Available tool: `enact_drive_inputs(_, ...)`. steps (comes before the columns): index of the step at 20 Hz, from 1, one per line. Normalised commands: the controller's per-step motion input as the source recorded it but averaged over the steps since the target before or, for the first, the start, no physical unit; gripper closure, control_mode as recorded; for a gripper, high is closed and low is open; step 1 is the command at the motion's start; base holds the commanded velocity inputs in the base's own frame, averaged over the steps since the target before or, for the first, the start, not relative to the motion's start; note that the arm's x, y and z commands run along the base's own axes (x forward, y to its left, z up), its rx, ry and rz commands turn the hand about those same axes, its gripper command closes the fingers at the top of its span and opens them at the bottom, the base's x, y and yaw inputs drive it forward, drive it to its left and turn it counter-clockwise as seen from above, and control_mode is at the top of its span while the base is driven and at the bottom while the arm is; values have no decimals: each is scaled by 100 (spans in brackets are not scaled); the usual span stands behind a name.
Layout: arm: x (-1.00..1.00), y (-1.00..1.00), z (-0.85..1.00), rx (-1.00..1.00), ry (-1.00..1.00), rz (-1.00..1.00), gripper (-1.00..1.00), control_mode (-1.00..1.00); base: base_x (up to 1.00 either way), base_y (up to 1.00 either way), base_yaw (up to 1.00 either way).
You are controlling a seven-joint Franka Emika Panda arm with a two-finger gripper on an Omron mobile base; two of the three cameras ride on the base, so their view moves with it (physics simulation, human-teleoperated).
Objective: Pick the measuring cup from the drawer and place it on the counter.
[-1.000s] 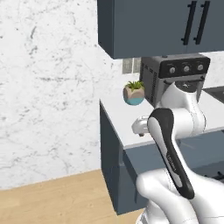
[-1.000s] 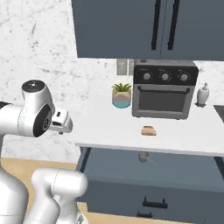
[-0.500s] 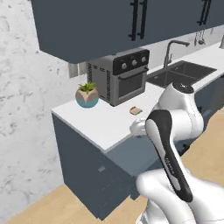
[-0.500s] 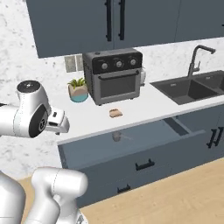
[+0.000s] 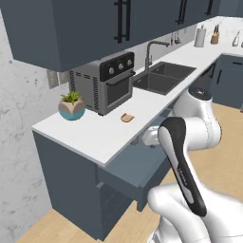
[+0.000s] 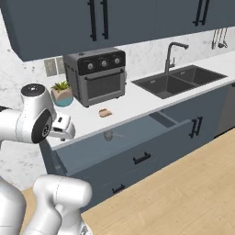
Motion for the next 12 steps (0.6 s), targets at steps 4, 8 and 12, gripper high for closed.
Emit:
enact_drive_inputs(4,-2,-34,0,0,0,-5,-100,-100,0,0,0)
enact_drive_inputs(8,0,-97,-12,4,12,-31,-100,-100,0,0,0)
enact_drive_inputs(12,6,-100,-34,2,18,-39,-100,-100,0,0,0)
